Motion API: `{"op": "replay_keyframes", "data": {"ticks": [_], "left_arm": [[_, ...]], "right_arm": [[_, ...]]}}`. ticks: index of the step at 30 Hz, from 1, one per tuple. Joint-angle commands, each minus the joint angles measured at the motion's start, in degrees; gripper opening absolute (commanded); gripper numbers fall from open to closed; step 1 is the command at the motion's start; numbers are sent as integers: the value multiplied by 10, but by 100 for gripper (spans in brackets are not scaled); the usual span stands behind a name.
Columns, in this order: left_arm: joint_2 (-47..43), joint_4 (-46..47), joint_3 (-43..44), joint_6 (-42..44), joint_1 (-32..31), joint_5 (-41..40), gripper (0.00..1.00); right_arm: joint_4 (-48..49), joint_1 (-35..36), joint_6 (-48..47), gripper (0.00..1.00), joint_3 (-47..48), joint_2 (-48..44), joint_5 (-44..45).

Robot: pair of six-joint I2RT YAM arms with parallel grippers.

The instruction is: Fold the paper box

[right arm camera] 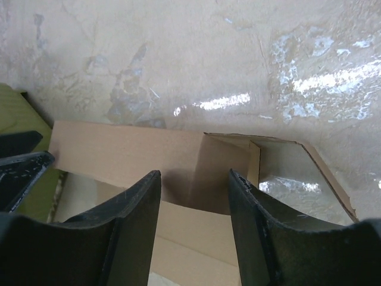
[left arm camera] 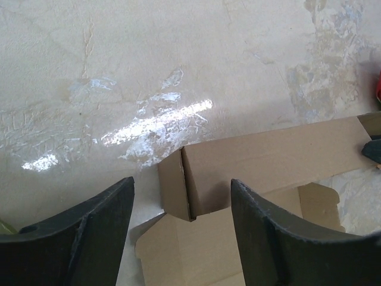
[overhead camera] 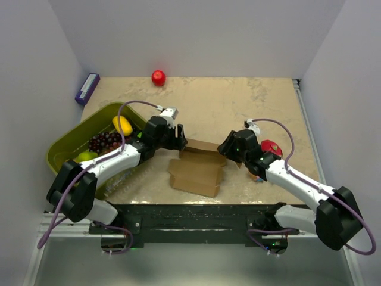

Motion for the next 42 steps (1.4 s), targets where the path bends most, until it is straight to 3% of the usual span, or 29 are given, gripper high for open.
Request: {"op": "replay_keyframes", "data": {"ticks": [1,3,10,16,28,42], "left_arm": [[8,30,-7,-1,6,10,67],[16,34,-13,-3,6,10,66],[24,48,-32,-4,5,12,49],[25,57,-51,-12,5,18,40],[34,64,-54,-18,6,45,40],[40,62,-52,-16,6,55,39]], "right_arm": [[37,-3,9,51,-13,3,-16],[44,-3,11,51,-21,5,-17],[53,-5,15,49,-31,10,-15],[64,-6,16,49,-36,9,-23],[95,-15,31,49,-56,12,-51],[278,-41,91,44,-138,-4,-95]]}}
